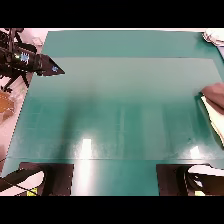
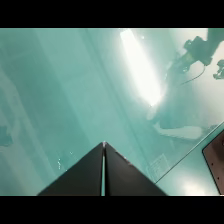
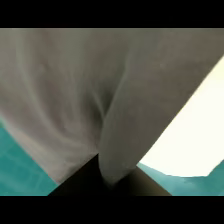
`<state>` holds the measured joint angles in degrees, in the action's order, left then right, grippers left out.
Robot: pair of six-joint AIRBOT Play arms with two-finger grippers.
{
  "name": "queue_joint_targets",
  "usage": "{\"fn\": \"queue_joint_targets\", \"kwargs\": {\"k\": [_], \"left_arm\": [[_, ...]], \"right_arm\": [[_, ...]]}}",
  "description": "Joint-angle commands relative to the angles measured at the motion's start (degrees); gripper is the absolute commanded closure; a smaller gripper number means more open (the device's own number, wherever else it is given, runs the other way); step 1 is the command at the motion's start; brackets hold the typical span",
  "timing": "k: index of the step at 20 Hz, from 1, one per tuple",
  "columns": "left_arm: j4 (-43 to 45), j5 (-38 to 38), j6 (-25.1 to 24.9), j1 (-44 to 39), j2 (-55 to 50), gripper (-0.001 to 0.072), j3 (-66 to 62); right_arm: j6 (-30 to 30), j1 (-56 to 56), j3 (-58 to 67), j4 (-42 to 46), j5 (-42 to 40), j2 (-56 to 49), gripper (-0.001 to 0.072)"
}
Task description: Fold the shirts.
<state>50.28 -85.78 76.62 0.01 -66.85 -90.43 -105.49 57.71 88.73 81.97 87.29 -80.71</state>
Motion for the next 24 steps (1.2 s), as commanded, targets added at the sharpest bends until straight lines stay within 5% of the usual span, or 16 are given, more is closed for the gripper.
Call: {"fn": "queue_joint_targets", "kwargs": {"k": [1, 11, 12, 13, 14, 21, 22, 23, 24], "left_arm": [[0.00, -0.92, -0.15, -0.02, 0.02, 0.0685, 0.00], [0.04, -0.63, -0.15, -0.02, 0.02, 0.0685, 0.00], [0.04, -0.68, -0.15, -0.02, 0.02, 0.0685, 0.02], [0.04, -0.66, -0.15, -0.02, 0.02, 0.0685, 0.02], [0.04, -0.68, -0.15, -0.02, 0.02, 0.0686, 0.02], [0.00, -0.33, -0.15, -0.02, 0.02, 0.0685, 0.00], [0.00, -0.15, -0.15, -0.02, 0.02, 0.0685, 0.00], [0.00, -0.17, -0.15, -0.02, 0.02, 0.0685, 0.00], [-0.24, -0.17, -0.15, -0.02, 0.02, 0.0685, 0.00]], "right_arm": [[-2.32, 0.22, -1.68, 10.16, 1.07, 1.18, 0.0693], [-2.75, 0.22, -1.68, 18.56, 3.78, -1.66, 0.0685], [-3.78, 0.22, -1.68, 18.58, 4.26, -2.23, 0.0535], [-4.81, 0.22, -1.68, 18.60, 4.44, -2.58, 0.0207], [-5.11, 0.22, -1.68, 18.62, 4.31, -2.60, -0.0004], [-7.34, -2.05, 0.72, 18.45, 1.29, 2.12, 0.0001], [-6.10, -3.54, 2.93, 17.22, -0.57, 2.78, 0.0051], [-3.91, -5.46, 5.77, 13.51, -2.73, 3.30, 0.0324], [-0.87, -7.50, 8.50, 8.79, -4.44, 3.58, 0.0690]]}}
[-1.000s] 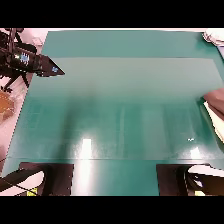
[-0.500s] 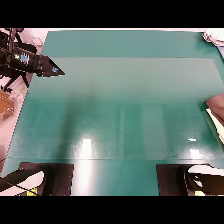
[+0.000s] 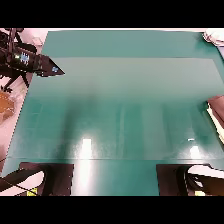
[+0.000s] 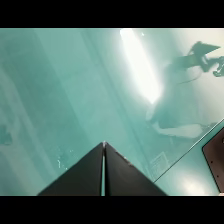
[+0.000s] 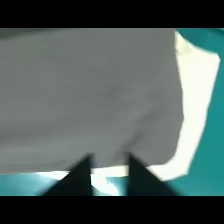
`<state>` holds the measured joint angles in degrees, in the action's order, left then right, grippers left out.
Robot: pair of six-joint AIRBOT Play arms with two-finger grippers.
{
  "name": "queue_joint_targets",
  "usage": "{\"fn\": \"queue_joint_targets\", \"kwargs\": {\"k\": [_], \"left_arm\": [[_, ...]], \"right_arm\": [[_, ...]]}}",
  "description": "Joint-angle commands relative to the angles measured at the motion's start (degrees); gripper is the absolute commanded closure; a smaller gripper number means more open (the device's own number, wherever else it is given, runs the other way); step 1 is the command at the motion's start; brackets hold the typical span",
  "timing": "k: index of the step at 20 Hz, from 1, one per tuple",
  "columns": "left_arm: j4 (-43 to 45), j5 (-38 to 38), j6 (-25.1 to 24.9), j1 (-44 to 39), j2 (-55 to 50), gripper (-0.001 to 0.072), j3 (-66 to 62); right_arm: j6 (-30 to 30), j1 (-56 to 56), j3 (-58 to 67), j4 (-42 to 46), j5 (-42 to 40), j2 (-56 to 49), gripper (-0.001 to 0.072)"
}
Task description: Fold the shirts.
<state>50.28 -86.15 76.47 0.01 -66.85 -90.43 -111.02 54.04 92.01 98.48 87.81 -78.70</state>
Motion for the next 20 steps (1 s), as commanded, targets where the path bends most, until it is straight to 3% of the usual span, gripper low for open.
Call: {"fn": "queue_joint_targets", "kwargs": {"k": [1, 4, 8, 14, 20], "left_arm": [[-0.94, 0.31, -0.02, -0.02, 0.02, 0.0685, 0.00], [-4.42, 3.10, -0.02, -0.02, 0.02, 0.0685, 0.00], [-11.47, 5.31, -0.15, -0.02, 0.02, 0.0685, 0.00], [-17.11, 5.25, -1.97, -0.02, 0.02, 0.0685, 0.00], [-18.91, 5.20, -1.77, -0.02, 0.02, 0.0685, 0.00]], "right_arm": [[7.28, -6.73, 8.28, -12.15, -6.19, 1.55, 0.0693], [13.92, -18.58, 15.32, -22.86, -4.52, 1.25, 0.0694], [23.52, -38.69, 17.42, -30.25, 5.44, 1.27, 0.0692], [26.08, -62.42, 17.42, -37.00, 4.74, 1.25, 0.0692], [26.05, -67.21, 17.42, -37.48, 3.15, 1.31, 0.0691]]}}
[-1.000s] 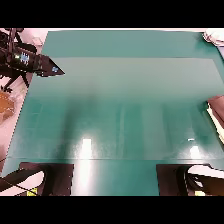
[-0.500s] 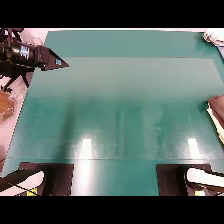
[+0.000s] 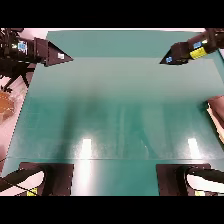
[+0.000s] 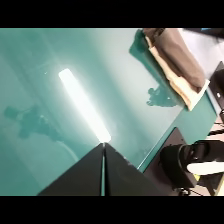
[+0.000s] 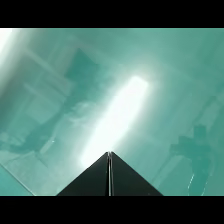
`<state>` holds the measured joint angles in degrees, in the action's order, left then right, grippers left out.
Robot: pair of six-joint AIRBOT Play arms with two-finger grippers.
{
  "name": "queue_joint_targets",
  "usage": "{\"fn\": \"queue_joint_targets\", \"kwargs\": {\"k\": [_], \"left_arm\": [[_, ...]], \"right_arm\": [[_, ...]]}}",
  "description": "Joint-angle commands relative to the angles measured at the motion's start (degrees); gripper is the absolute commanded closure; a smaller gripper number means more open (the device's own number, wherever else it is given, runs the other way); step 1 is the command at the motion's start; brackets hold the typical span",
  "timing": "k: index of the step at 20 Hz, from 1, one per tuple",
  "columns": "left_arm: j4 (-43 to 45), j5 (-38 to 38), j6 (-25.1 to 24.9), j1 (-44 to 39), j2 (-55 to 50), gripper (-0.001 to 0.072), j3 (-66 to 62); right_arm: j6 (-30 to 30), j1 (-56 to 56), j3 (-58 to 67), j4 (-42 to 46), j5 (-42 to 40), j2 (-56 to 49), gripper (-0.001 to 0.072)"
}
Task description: Fold the shirts.
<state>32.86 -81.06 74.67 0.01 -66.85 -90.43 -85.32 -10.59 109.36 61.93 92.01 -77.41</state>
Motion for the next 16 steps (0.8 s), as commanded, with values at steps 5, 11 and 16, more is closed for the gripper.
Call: {"fn": "queue_joint_targets", "kwargs": {"k": [5, 11, 16], "left_arm": [[-1.64, 0.11, 0.00, -0.02, 0.00, 0.0685, 0.00], [-1.64, 0.11, 0.00, -0.02, 0.00, 0.0685, 0.00], [-1.64, 0.11, 0.02, -0.02, 0.00, 0.0685, 0.00]], "right_arm": [[0.35, -2.54, 0.07, -0.90, -1.22, 0.02, 0.0691], [0.35, -2.54, 0.07, -0.90, -1.22, 0.02, 0.0691], [0.35, -2.54, 0.07, -0.90, -1.22, 0.02, 0.0692]]}}
